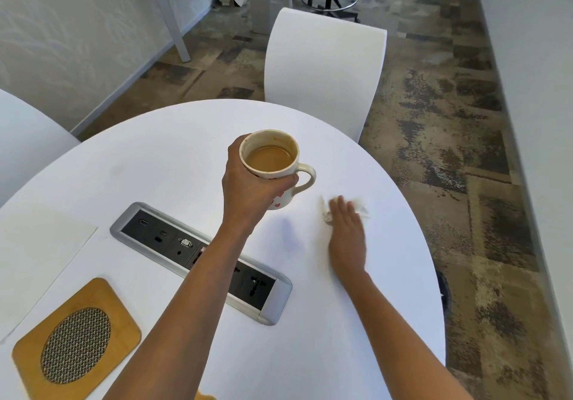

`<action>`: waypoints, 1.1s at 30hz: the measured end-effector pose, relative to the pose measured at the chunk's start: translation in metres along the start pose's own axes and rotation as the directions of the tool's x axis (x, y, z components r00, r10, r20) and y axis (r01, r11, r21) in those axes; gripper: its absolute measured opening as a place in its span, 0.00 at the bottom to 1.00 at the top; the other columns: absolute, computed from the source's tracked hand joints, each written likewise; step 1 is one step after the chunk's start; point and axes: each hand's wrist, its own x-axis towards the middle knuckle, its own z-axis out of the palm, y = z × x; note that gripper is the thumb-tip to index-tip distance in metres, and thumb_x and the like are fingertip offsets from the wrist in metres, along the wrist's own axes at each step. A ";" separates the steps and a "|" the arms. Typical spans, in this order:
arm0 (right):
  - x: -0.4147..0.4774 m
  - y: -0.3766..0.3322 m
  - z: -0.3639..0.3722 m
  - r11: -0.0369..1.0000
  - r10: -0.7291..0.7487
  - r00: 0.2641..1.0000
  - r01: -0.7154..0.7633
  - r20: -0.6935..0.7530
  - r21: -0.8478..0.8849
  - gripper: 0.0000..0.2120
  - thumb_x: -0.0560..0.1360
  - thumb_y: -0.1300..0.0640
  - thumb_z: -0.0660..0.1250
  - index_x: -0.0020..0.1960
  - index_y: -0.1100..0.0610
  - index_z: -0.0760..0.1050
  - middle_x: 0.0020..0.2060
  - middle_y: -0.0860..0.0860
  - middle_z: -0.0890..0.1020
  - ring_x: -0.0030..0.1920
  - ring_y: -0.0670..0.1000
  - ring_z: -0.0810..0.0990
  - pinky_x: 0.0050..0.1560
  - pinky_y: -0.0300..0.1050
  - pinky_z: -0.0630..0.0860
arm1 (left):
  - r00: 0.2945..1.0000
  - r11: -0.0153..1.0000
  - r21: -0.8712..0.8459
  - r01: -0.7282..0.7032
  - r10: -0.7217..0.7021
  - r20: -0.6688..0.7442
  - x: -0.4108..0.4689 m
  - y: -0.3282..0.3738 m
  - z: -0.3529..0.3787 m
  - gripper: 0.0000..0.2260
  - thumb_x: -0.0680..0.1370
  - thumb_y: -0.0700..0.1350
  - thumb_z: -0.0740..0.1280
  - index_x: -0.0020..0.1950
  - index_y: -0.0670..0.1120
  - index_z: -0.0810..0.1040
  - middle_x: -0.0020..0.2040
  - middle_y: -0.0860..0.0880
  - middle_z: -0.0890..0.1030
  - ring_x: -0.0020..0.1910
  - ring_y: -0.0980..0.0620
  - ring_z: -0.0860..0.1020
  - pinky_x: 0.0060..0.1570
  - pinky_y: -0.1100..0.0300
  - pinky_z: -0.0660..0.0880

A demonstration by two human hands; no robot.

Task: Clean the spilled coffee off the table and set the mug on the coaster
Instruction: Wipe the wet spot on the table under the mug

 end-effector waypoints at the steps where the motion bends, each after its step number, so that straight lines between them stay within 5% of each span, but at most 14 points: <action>1: -0.007 -0.007 0.003 0.998 -0.064 0.997 0.063 0.036 0.018 0.27 0.78 0.72 0.50 0.74 0.57 0.58 0.76 0.54 0.57 0.77 0.54 0.53 0.75 0.42 0.47 | 1.000 1.000 -0.003 0.003 -0.003 -0.001 -0.001 0.000 0.002 0.34 0.58 0.44 0.81 0.57 0.61 0.67 0.53 0.64 0.76 0.50 0.71 0.73 0.45 0.72 0.72; 6: -0.053 -0.040 0.019 0.887 -0.459 0.833 0.447 0.310 0.113 0.25 0.80 0.68 0.48 0.75 0.55 0.56 0.76 0.51 0.54 0.77 0.54 0.50 0.73 0.42 0.36 | 1.000 1.000 -0.006 0.006 -0.006 -0.004 -0.005 0.001 0.011 0.35 0.57 0.45 0.81 0.58 0.59 0.68 0.53 0.63 0.76 0.52 0.68 0.74 0.48 0.67 0.72; 9: -0.077 -0.028 0.011 0.858 -0.510 0.770 0.487 0.383 0.164 0.24 0.82 0.63 0.44 0.76 0.48 0.53 0.75 0.41 0.49 0.75 0.44 0.44 0.72 0.32 0.34 | 1.000 1.000 -0.004 0.001 -0.001 0.005 -0.008 0.001 0.011 0.36 0.57 0.46 0.81 0.59 0.58 0.68 0.55 0.61 0.76 0.53 0.63 0.75 0.49 0.65 0.72; 13: -0.088 0.010 -0.018 0.835 -0.538 0.736 0.534 0.411 0.137 0.24 0.81 0.61 0.42 0.76 0.48 0.53 0.74 0.40 0.50 0.75 0.43 0.44 0.74 0.36 0.37 | 1.000 1.000 -0.017 0.001 -0.001 0.015 -0.010 0.002 0.012 0.36 0.57 0.45 0.81 0.60 0.57 0.69 0.56 0.60 0.76 0.54 0.61 0.75 0.50 0.64 0.73; 16: -0.080 0.043 -0.038 0.884 -0.454 0.821 0.463 0.347 0.064 0.27 0.79 0.69 0.50 0.75 0.52 0.54 0.74 0.44 0.52 0.76 0.49 0.50 0.75 0.37 0.42 | 1.000 1.000 -0.031 0.000 0.001 0.015 -0.009 0.004 0.011 0.36 0.57 0.45 0.81 0.60 0.57 0.69 0.55 0.61 0.77 0.54 0.64 0.75 0.49 0.66 0.72; 20: -0.052 0.068 -0.056 0.981 -0.190 0.967 0.193 0.169 0.000 0.34 0.71 0.78 0.53 0.74 0.56 0.60 0.74 0.49 0.55 0.76 0.54 0.53 0.73 0.39 0.47 | 1.000 1.000 -0.023 -0.017 0.017 0.006 -0.008 0.005 0.009 0.36 0.57 0.45 0.81 0.60 0.57 0.69 0.56 0.60 0.76 0.54 0.61 0.75 0.49 0.65 0.73; 25: -0.013 0.044 -0.039 1.000 -0.003 1.000 0.003 0.016 0.028 0.30 0.74 0.77 0.50 0.73 0.59 0.62 0.75 0.56 0.59 0.76 0.56 0.54 0.74 0.45 0.48 | 1.000 1.000 -0.026 -0.016 0.016 -0.001 -0.008 0.003 0.012 0.36 0.57 0.45 0.81 0.60 0.58 0.69 0.56 0.60 0.76 0.54 0.60 0.75 0.51 0.62 0.74; 28: -0.006 0.014 -0.016 0.971 -0.237 0.962 0.230 0.134 0.065 0.26 0.78 0.72 0.50 0.74 0.58 0.60 0.75 0.55 0.56 0.77 0.55 0.52 0.73 0.38 0.41 | 1.000 1.000 -0.024 -0.014 0.014 -0.004 -0.007 0.002 0.017 0.36 0.57 0.44 0.81 0.60 0.57 0.69 0.57 0.59 0.76 0.55 0.60 0.75 0.53 0.60 0.75; 30: -0.013 -0.012 0.004 0.893 -0.449 0.855 0.431 0.259 0.127 0.26 0.79 0.71 0.50 0.75 0.56 0.57 0.76 0.54 0.55 0.77 0.54 0.50 0.72 0.36 0.37 | 1.000 1.000 -0.017 -0.020 0.020 -0.004 -0.005 0.001 0.020 0.36 0.57 0.44 0.81 0.60 0.56 0.69 0.57 0.59 0.76 0.55 0.59 0.75 0.56 0.58 0.74; 33: -0.018 -0.043 0.030 0.785 -0.614 0.701 0.593 0.363 0.182 0.25 0.79 0.71 0.51 0.74 0.56 0.61 0.75 0.52 0.61 0.76 0.53 0.54 0.76 0.43 0.44 | 0.998 0.998 0.011 -0.054 0.054 0.011 -0.003 -0.003 0.024 0.37 0.58 0.46 0.81 0.62 0.55 0.68 0.58 0.58 0.75 0.56 0.59 0.74 0.55 0.60 0.74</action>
